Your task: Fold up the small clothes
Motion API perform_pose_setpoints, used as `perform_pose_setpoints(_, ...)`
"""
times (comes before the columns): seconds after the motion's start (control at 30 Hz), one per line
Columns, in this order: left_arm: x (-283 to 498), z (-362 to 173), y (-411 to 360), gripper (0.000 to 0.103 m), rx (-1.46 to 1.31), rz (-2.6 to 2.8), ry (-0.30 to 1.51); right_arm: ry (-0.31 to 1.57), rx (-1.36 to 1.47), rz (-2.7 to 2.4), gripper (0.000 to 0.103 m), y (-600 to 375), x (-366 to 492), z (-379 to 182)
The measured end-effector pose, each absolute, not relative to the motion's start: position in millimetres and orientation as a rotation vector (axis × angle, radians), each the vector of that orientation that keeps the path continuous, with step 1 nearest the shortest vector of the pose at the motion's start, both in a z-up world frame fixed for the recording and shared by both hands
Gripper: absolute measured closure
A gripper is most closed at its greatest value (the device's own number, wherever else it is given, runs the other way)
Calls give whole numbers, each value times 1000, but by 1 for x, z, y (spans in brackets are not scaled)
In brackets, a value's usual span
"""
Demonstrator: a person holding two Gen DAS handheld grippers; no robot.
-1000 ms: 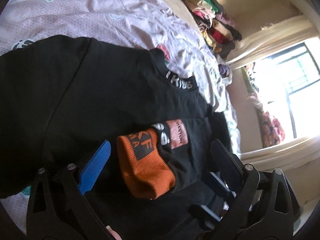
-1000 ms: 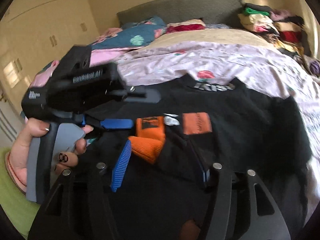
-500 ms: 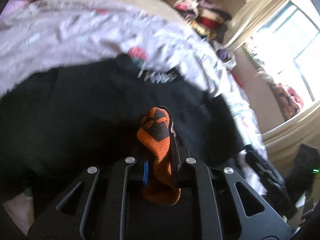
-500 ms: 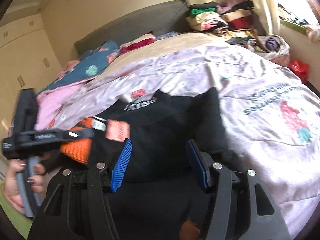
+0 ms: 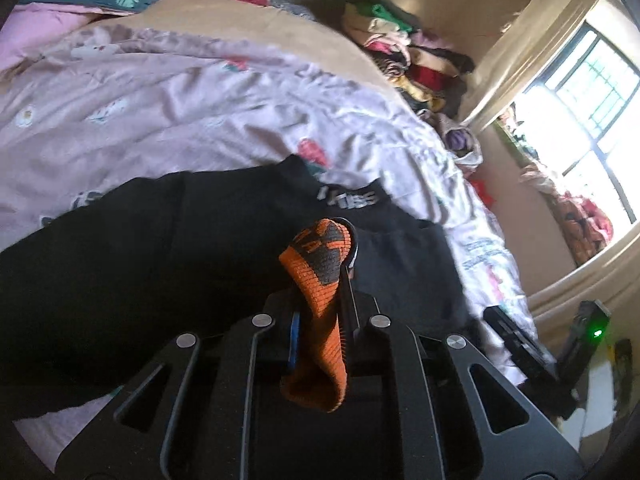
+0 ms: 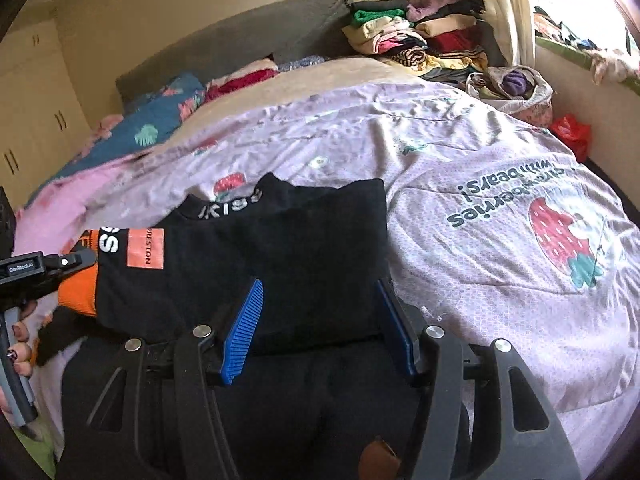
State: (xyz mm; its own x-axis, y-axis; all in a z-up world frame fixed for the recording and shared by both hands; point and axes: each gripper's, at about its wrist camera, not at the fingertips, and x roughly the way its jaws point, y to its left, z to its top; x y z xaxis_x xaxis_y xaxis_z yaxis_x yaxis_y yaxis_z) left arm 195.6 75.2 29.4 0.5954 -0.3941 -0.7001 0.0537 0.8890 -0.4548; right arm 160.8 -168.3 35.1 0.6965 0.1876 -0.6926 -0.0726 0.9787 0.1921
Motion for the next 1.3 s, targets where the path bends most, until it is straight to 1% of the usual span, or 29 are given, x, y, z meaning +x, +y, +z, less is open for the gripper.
perform_pose_setpoints(0.07,194,26,77,95,-411,-250,907,795,136,155,47,-163,164,34)
perform_pose_setpoints(0.2,190,28,80,89,-357,-202,887,822,77,159,47,-150,172,27)
perform_pose_setpoints(0.37,184,36,84,89,-313,-138,848,874,16,161,45,-136,185,15)
perform_pose_setpoints(0.43,184,33,82,86,-301,-139,857,902,-1,153,44,-133,189,7)
perform_pose_setpoints(0.5,186,19,77,76,-295,-147,908,946,-21,134,44,-131,195,-5)
perform_pose_setpoints(0.63,189,-20,76,74,-279,-112,1033,958,-28,131,43,-131,194,-10)
perform_pose_setpoints(0.7,185,-27,77,73,-274,-106,1031,932,-6,152,40,-131,189,-3)
perform_pose_setpoints(0.73,183,-26,78,70,-272,-100,1025,916,1,161,38,-131,185,2)
perform_pose_setpoints(0.77,180,-24,79,63,-270,-94,1021,907,3,165,37,-131,183,5)
perform_pose_setpoints(0.8,177,-19,80,52,-271,-95,1009,893,7,174,35,-129,179,9)
perform_pose_setpoints(0.83,173,-16,79,49,-268,-95,999,883,11,183,33,-128,177,13)
perform_pose_setpoints(0.87,169,-12,79,48,-259,-90,990,874,14,192,32,-126,174,16)
perform_pose_setpoints(0.97,159,-6,80,40,-225,-61,963,851,11,219,23,-117,166,24)
perform_pose_setpoints(1.03,153,-1,83,39,-221,-54,950,835,5,237,15,-110,161,29)
perform_pose_setpoints(1.1,152,4,82,25,-198,-28,939,823,0,260,12,-101,155,32)
perform_pose_setpoints(1.13,149,6,83,25,-190,-14,931,817,-3,273,11,-97,152,34)
perform_pose_setpoints(1.17,146,7,86,23,-192,-6,924,811,-7,284,11,-93,150,35)
perform_pose_setpoints(1.2,144,9,88,15,-196,0,921,805,-14,294,10,-89,147,38)
perform_pose_setpoints(1.23,141,10,91,12,-200,14,917,800,-20,303,8,-84,145,40)
perform_pose_setpoints(1.3,137,11,96,12,-203,25,910,788,-30,327,8,-74,141,44)
